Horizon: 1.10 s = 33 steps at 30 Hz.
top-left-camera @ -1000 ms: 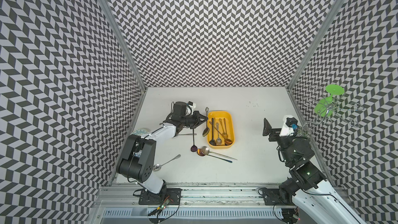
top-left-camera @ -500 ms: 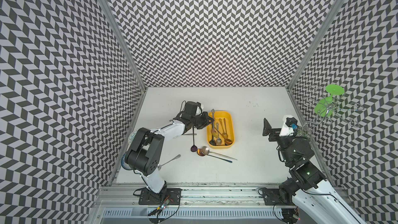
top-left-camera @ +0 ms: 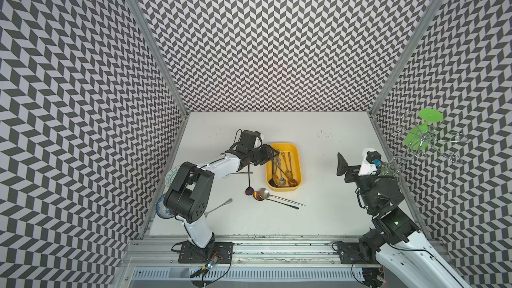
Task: Put the spoon into the storage box
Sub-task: Place the spoon in the storage box.
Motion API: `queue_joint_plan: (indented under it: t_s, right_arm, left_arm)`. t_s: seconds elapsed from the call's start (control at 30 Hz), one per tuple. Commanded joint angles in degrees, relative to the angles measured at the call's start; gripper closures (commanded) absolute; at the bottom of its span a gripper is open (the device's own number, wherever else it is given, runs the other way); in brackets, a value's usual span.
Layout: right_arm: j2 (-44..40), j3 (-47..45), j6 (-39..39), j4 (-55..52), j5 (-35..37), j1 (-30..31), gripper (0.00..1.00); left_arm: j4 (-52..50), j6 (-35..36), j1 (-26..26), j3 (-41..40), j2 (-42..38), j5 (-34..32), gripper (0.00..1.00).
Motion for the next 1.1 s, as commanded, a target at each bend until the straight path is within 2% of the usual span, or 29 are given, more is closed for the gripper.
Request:
queue_joint_plan:
  t_s: [0.0,0.13,0.2,0.5,0.83,0.9,1.07]
  right_arm:
    - [-0.70,-0.53,0.33,2.65,-2.72,0.12,0.00]
    - [0.13,-0.60,0.46,3.01,-1.99,0.19,0.00]
    - [0.10,-0.49,0.53,3.02,-4.10,0.21,0.00]
    - [1.05,-0.53,1.00,2.73,-6.46,0.39,0.00]
    - [0.94,-0.62,0.61,2.56,-3.89,0.57,0.00]
    - [0.41,-0.71,0.60,3.35,-5.25,0.56,0.00]
    - [0.44,-0.03,0.31,1.72,-5.70,0.69,0.00]
  left_arm:
    - [0.32,2.91,-0.16,1.30,-3.04,-0.66,0.45]
    - [-0.77,6.41,-0.06,2.15,-5.08,-1.32,0.40]
    - [-0.10,8.35,-0.06,1.71,-6.18,-1.41,0.37]
    - [-5.03,25.89,1.02,2.75,-11.44,-7.48,0.21]
    - [-11.43,41.40,5.51,-0.26,-17.32,-10.55,0.17]
    - [-12.49,44.65,5.83,-1.88,-18.89,-11.81,0.16]
    - [-12.29,47.91,9.07,-6.49,-23.40,-9.02,0.10]
